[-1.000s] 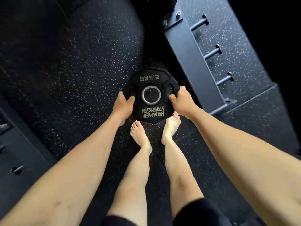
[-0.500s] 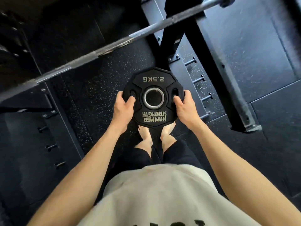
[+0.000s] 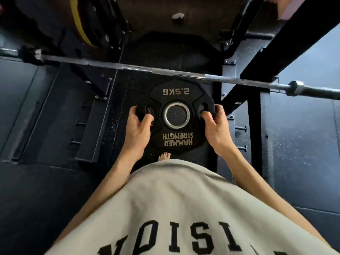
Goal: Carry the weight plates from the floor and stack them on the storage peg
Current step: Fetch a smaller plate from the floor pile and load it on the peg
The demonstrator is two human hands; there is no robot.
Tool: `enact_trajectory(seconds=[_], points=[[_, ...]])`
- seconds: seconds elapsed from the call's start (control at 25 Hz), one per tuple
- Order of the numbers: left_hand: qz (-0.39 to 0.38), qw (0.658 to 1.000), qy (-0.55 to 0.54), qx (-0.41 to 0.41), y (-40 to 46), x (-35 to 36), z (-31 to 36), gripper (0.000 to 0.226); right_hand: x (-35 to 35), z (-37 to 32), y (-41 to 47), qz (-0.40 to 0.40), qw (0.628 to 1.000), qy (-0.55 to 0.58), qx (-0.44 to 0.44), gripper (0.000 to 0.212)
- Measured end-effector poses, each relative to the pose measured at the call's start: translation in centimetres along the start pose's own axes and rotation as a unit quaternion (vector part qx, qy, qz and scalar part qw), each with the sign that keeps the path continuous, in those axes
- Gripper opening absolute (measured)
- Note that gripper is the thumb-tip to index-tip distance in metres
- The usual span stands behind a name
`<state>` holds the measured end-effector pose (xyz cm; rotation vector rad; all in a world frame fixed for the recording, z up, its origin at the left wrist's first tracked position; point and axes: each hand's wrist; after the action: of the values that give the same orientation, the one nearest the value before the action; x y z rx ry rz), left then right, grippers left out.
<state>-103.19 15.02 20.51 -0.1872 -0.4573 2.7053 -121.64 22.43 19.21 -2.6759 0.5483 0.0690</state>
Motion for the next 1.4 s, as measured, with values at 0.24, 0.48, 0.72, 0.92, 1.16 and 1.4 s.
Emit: enact_trajectory(seconds=[0.24, 0.48, 0.72, 0.92, 1.16, 1.4], points=[[0.218, 0.969, -0.113, -0.006, -9.8, -1.4, -0.9, 0.016, 2.9, -2.8, -2.4, -0.187, 0.976, -0.075, -0.083, 0.014], [0.428, 0.888, -0.168, 0.016, -23.3, -6.9, -3.5, 0.011, 13.4, -4.2, -10.2, -0.378, 0.906, -0.128, -0.140, 0.025], [0.528, 0.822, -0.208, 0.046, -36.9, -16.2, -7.5, 0.020, 26.2, -2.6, -22.3, -0.461, 0.857, -0.143, -0.179, 0.024], [0.579, 0.796, -0.172, 0.036, -46.8, -24.6, -10.5, 0.038, 37.0, -2.0, -31.7, -0.508, 0.835, -0.134, -0.164, 0.025], [0.594, 0.779, -0.198, 0.048, -51.2, -36.0, -13.4, 0.033, 50.0, -1.6, -36.3, -0.531, 0.818, -0.139, -0.170, 0.025], [0.611, 0.769, -0.177, 0.062, -49.4, -49.8, -14.6, 0.031, 65.2, -3.1, -34.5, -0.556, 0.802, -0.137, -0.172, 0.026]])
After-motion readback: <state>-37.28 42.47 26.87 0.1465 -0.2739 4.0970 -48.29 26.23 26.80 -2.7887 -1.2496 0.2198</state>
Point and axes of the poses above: each hand's wrist, its own y-axis towards the middle knuckle, its own x-axis out of the palm, z = x × y, and after that the axes turned 12 degrees about -z, right-handed
